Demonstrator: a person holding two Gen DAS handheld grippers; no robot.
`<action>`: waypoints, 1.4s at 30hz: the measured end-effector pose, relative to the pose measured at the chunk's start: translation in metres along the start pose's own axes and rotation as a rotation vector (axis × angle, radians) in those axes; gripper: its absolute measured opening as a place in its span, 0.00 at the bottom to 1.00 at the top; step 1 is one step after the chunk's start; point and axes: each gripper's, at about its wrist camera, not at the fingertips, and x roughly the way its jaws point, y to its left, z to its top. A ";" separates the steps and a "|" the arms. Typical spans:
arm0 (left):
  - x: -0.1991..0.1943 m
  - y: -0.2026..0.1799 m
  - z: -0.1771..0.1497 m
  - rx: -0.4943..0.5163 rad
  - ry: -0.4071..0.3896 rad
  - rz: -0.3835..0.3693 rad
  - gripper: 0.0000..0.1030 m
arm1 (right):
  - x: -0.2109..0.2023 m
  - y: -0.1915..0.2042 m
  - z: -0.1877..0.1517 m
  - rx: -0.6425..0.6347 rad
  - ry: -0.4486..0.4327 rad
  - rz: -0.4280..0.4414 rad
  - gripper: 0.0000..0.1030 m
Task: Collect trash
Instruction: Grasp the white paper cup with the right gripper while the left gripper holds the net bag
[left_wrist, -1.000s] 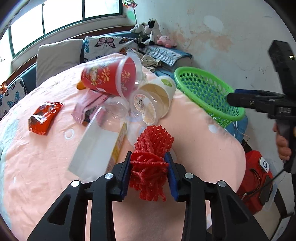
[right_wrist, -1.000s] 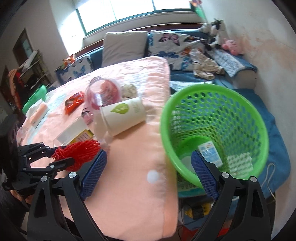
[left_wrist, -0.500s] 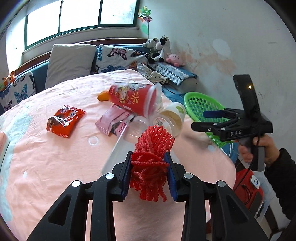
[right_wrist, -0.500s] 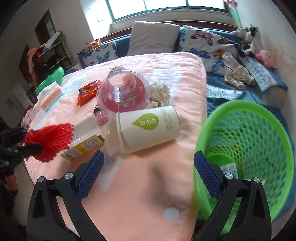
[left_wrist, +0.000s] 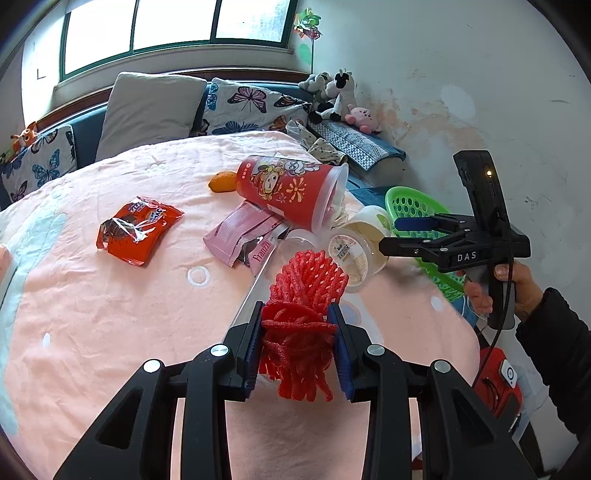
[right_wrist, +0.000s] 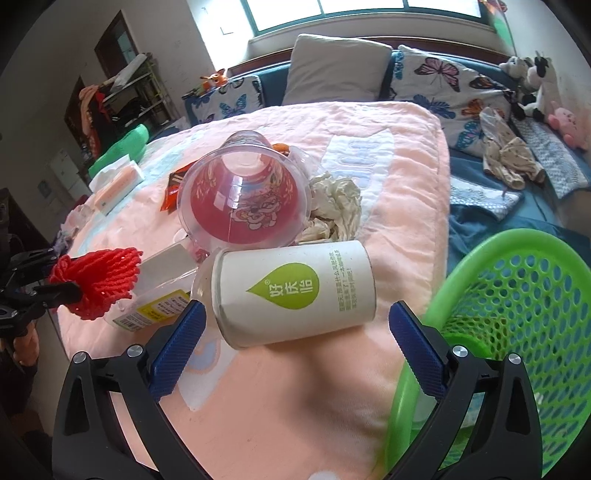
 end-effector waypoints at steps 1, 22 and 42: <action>0.001 0.001 0.000 -0.003 0.002 -0.001 0.32 | 0.001 -0.001 0.000 0.001 0.000 0.008 0.96; -0.004 -0.006 0.002 0.001 -0.009 -0.013 0.32 | -0.025 0.020 -0.007 -0.075 -0.045 -0.101 0.84; 0.007 -0.045 0.026 0.056 -0.019 -0.071 0.32 | -0.078 -0.003 -0.017 0.045 -0.147 -0.211 0.82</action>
